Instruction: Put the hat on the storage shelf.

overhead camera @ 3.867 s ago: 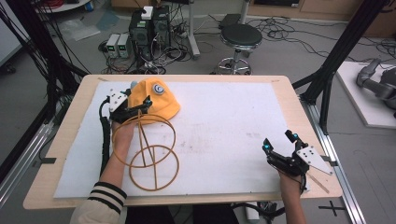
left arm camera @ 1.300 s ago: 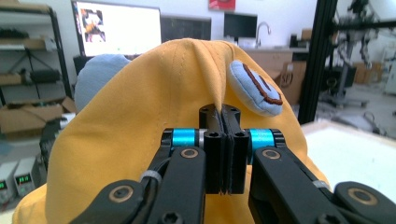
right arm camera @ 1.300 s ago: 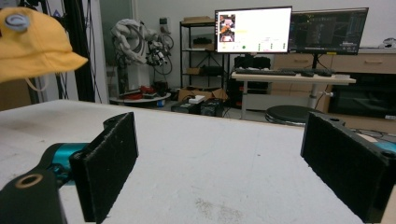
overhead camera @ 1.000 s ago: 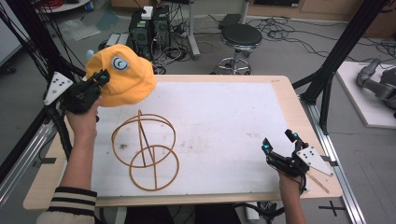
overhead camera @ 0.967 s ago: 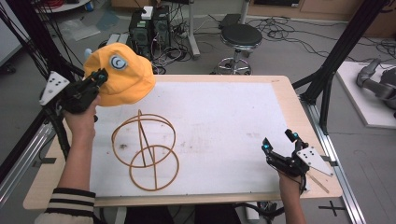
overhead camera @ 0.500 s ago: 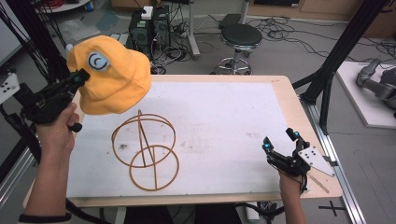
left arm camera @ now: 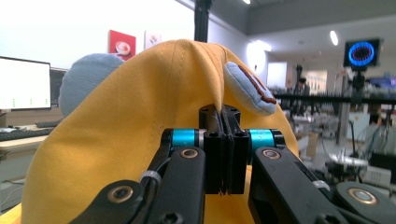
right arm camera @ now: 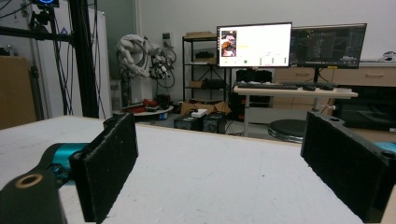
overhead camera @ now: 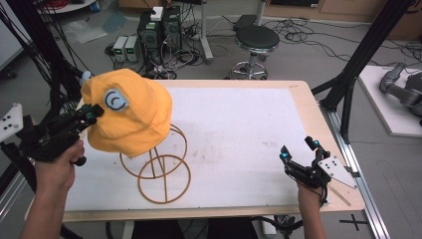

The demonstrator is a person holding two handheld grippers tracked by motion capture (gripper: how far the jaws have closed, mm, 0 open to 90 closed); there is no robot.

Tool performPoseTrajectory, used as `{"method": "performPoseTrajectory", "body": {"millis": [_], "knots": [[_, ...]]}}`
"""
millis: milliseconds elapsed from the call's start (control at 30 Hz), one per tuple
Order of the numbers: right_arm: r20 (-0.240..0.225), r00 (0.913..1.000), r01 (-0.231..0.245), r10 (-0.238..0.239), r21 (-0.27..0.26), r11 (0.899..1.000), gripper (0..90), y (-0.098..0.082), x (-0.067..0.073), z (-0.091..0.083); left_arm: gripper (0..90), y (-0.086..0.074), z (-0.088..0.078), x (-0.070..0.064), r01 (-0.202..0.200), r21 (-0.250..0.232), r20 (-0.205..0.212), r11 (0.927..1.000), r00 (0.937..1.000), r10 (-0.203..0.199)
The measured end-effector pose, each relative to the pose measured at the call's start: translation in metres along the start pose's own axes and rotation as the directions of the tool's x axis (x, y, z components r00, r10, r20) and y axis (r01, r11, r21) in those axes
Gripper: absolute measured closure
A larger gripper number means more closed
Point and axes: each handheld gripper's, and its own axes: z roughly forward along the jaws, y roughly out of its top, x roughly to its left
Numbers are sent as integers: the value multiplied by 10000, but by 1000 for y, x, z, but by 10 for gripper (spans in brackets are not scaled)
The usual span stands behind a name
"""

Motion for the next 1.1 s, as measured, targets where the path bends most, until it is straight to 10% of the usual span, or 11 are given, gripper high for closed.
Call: {"method": "performPoseTrajectory", "body": {"millis": [567, 1100], "knots": [[-46, 10000, 77, -76, 74, 9999, 108, -2, 0, 1, 877, -35, 7, -18, -51, 1096, 548, 9940, 9985, -9], [-24, 9999, 109, -109, 55, 9999, 108, -1, 0, 1, 817, -49, 1, -24, -139, 847, 731, 9963, 9973, 77]]}}
